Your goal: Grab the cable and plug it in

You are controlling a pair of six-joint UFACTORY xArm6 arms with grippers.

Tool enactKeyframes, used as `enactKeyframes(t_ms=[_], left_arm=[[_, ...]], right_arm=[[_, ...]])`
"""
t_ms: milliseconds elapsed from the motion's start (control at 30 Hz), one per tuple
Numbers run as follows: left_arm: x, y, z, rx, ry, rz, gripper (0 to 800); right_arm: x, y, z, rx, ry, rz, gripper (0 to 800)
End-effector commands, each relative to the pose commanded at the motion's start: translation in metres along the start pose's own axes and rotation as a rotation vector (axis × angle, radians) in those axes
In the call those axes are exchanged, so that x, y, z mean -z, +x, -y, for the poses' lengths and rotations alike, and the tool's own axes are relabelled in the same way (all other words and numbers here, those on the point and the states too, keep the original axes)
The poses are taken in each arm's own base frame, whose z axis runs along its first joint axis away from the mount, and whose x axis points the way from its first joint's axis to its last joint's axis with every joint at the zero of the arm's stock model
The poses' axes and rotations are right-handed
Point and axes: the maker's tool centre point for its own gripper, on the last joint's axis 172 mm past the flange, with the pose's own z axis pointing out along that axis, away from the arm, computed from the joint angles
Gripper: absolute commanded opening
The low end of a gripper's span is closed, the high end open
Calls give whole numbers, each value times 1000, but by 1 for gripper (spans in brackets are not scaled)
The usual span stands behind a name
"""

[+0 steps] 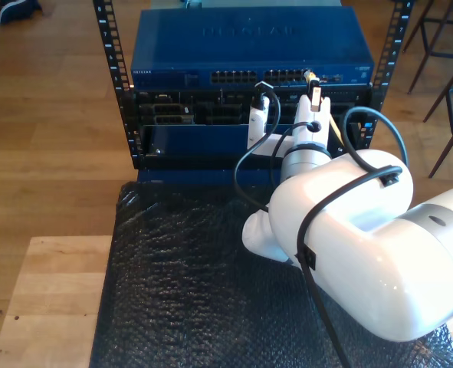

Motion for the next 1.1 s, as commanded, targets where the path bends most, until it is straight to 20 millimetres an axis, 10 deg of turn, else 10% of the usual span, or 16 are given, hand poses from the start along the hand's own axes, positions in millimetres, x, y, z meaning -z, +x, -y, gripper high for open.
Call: enactKeyframes(t_ms=[1100], left_arm=[[0,0,0,0,0,0,799]], right_arm=[[3,7,6,8,15,-11,0]])
